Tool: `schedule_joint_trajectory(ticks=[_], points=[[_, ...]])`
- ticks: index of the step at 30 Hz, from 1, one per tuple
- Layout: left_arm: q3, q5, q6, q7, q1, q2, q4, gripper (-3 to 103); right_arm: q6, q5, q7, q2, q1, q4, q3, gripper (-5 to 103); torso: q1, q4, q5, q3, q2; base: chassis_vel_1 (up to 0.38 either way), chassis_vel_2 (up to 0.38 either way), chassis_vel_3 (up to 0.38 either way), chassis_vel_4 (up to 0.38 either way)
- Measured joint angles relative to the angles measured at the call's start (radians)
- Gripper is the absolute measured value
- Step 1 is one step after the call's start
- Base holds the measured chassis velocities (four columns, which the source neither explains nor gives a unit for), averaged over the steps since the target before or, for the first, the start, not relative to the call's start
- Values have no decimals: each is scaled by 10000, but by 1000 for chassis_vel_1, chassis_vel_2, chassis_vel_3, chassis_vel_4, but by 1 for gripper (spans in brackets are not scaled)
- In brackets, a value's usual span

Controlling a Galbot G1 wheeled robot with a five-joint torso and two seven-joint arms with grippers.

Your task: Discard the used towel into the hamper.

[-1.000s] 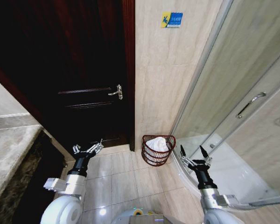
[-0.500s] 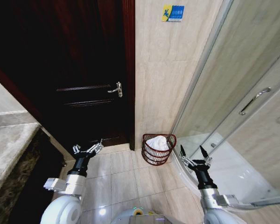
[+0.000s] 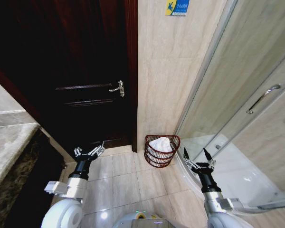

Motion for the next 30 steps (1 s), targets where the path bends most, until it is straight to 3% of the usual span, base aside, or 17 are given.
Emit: schedule_joint_trajectory(ticks=[30], points=[[0,0,0,0,0,0,0,100,0,0,0,0,0,-1,0,100,-729,0,0,-860,-1587,0,0,0,0]])
